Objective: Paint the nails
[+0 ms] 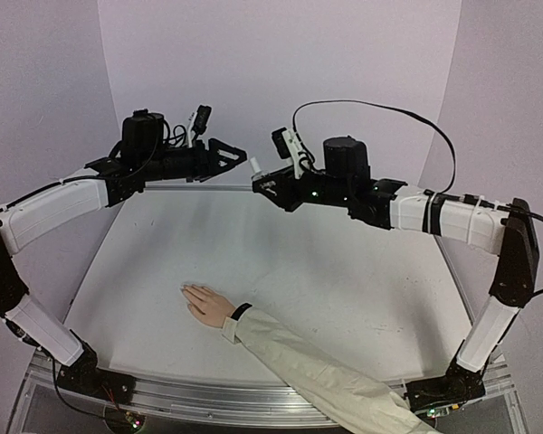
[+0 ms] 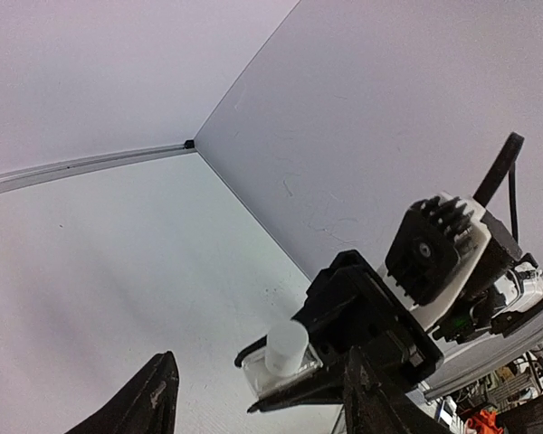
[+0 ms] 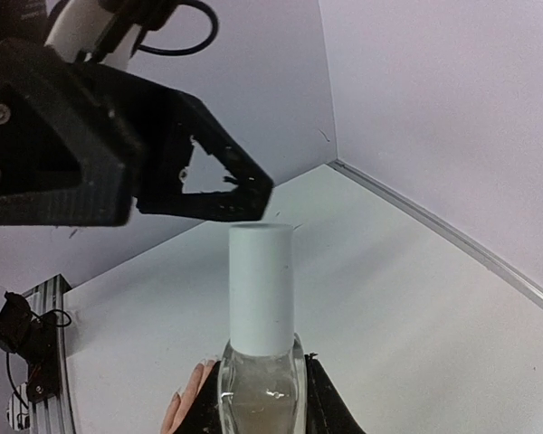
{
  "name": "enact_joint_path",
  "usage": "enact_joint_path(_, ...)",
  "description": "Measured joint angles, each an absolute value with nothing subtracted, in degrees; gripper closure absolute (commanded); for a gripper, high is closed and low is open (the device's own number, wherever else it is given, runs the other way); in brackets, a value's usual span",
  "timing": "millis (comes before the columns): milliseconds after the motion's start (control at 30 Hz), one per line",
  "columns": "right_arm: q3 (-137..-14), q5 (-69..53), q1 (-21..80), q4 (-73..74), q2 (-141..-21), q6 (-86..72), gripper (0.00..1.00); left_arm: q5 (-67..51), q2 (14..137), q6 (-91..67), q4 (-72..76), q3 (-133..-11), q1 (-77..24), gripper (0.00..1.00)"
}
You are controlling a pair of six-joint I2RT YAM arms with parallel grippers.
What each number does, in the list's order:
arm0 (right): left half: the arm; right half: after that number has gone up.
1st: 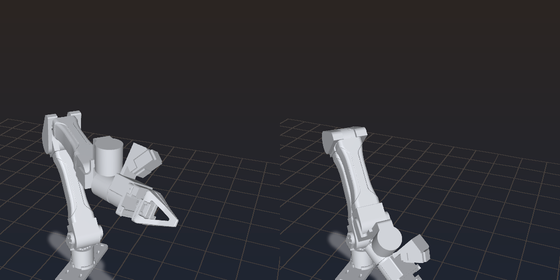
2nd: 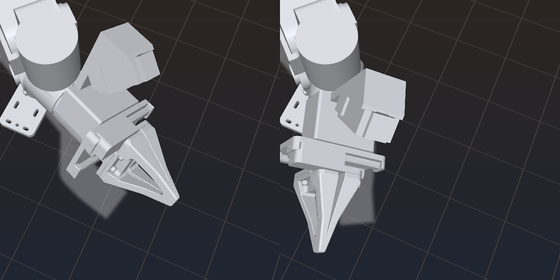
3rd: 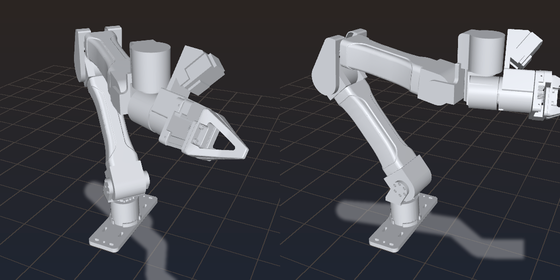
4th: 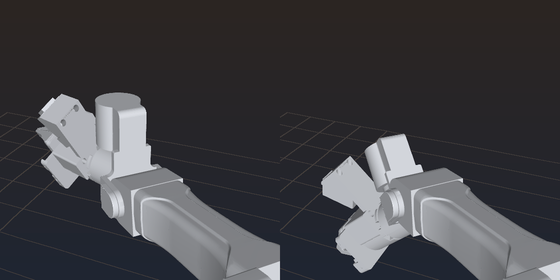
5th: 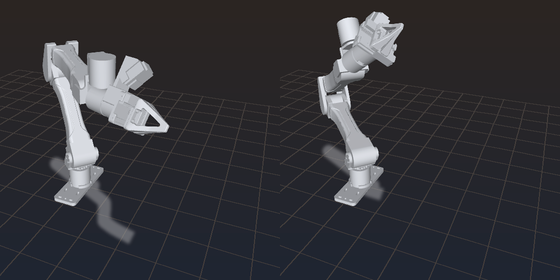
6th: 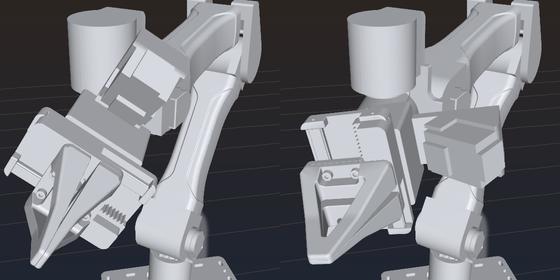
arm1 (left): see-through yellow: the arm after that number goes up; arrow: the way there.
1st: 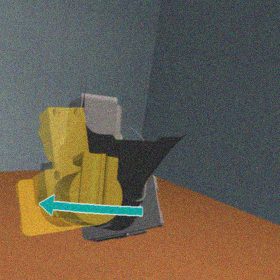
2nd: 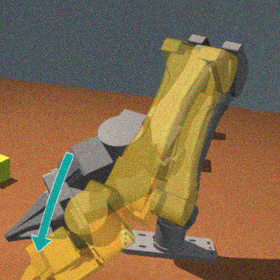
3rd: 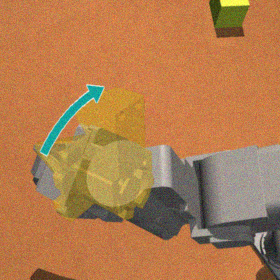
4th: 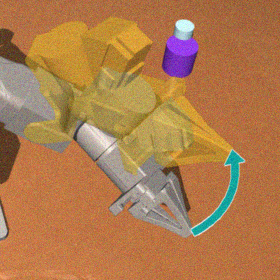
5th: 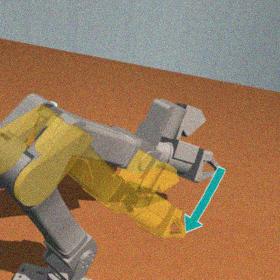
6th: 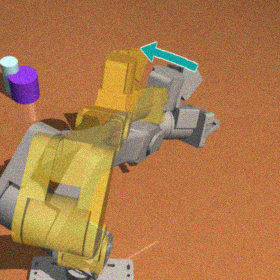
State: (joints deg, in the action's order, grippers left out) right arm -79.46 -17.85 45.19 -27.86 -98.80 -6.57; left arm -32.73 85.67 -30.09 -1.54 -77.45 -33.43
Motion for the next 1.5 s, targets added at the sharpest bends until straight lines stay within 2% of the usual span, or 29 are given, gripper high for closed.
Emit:
enact_joint_path(167, -80.77, -17.47, 47.57, -27.88, -100.44, -5.5, 1.0, -32.8, 85.69, -30.76, -1.54, -77.47, -33.47, 0.57)
enact_joint_path(533, -81.78, -16.12, 48.53, -28.36, -101.6, -4.69, 1.0, -32.95, 87.05, -30.26, -1.54, -77.49, -34.96, 0.67)
enact_joint_path(933, -81.82, -15.51, 48.53, -28.95, -101.65, -3.44, 1.0, -35.75, 88.82, -28.86, -1.65, -78.74, -35.03, 0.97)
enact_joint_path(1033, -81.82, -16.88, 48.18, -28.97, -101.43, -2.87, 1.0, -39.33, 89.58, -26.68, -1.72, -79.72, -34.41, 1.0)
enact_joint_path(1133, -81.82, -25.21, 45.95, -28.71, -100.71, -3.01, 1.0, -45.43, 89.8, -23.29, -1.34, -80.42, -33.89, 1.0)
enact_joint_path(1233, -81.34, -43.4, 42.0, -32.01, -99.94, -7.84, 1.0, -52.82, 89.8, -19.2, 0.64, -81.6, -34.37, 1.0)
enact_joint_path(1333, -79.44, -60.77, 39.53, -42.41, -99.88, -17.87, 1.0, -58.94, 89.25, -14.61, 3.64, -82.54, -36.23, 1.0)
enact_joint_path(1500, -79.07, -71.79, 39.79, -50.24, -99.83, -27.62, 1.0, -63.59, 87.88, -9.98, 4.73, -82.98, -38.39, 1.0)
